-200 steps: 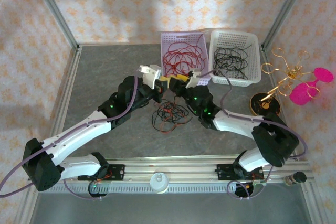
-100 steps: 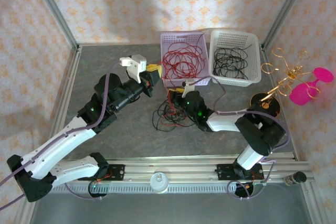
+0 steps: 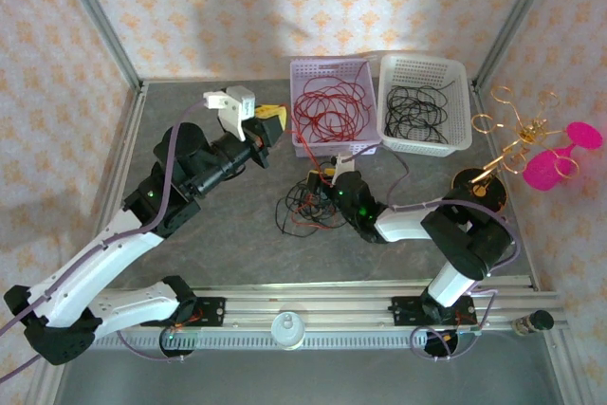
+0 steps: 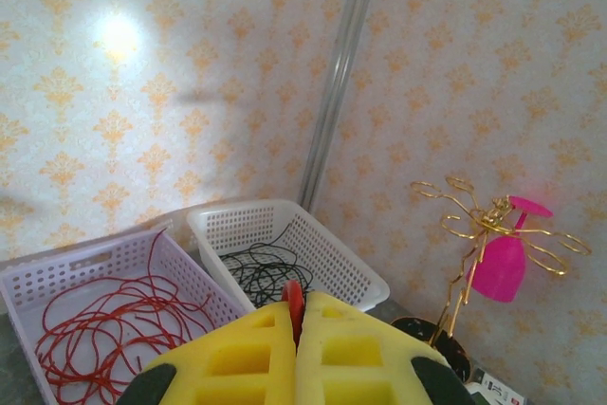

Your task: Untangle the cables

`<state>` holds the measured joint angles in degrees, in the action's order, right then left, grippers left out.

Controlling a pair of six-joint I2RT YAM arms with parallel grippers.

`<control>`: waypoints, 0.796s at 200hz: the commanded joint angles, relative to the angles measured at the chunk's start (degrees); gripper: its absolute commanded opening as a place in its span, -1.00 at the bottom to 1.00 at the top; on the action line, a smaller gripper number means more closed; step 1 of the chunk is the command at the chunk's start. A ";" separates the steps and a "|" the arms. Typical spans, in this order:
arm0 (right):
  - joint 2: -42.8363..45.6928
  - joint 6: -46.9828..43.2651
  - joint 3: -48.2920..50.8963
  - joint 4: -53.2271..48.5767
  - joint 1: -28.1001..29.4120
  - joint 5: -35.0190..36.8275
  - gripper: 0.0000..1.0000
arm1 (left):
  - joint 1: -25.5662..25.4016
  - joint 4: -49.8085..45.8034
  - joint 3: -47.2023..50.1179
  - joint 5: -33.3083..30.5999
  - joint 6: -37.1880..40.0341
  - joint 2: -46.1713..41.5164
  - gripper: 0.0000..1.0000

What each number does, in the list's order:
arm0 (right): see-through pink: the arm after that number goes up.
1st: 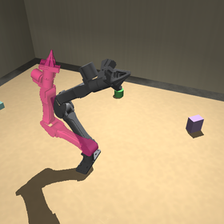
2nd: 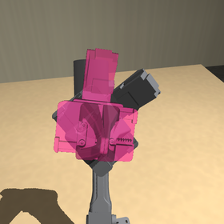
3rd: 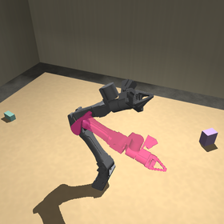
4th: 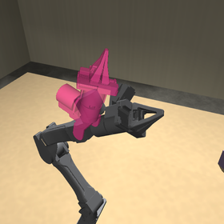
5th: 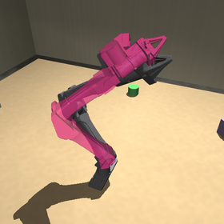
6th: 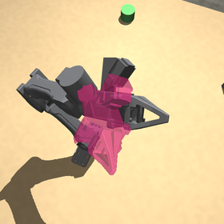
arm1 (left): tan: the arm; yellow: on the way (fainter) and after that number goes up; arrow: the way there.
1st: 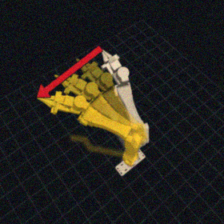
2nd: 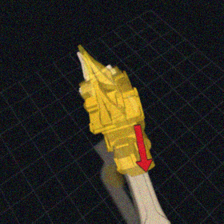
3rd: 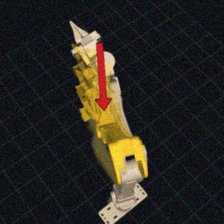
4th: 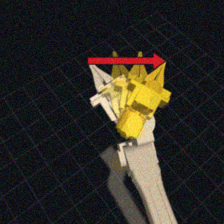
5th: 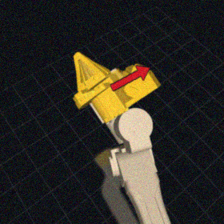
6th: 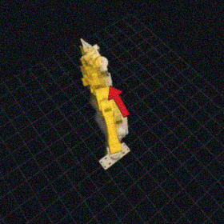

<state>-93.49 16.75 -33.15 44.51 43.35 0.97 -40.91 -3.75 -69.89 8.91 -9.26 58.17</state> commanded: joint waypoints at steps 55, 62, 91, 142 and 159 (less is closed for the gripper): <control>-2.52 -7.49 0.32 -3.77 -0.79 2.67 0.11 | -0.39 -5.99 -23.45 4.66 -3.16 3.22 -1.00; -2.95 -7.76 0.61 -3.65 -1.03 2.54 0.12 | -0.40 -7.14 -26.24 5.28 -3.17 4.07 -1.00; -4.15 -6.85 2.55 -1.89 -1.91 3.58 0.12 | -0.40 -9.80 -35.82 6.21 -3.28 7.27 -1.00; -4.69 -3.05 6.01 1.86 -4.29 3.17 0.18 | -0.37 -4.35 -35.62 1.06 -0.41 7.14 -1.00; -2.00 -2.83 7.63 3.26 -6.00 -0.51 0.20 | -0.31 -4.25 -34.89 -0.87 0.89 7.21 -1.00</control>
<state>-96.92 12.40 -27.99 46.68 39.59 2.17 -40.91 -12.23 -104.90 11.33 -10.72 66.04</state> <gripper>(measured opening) 0.594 0.046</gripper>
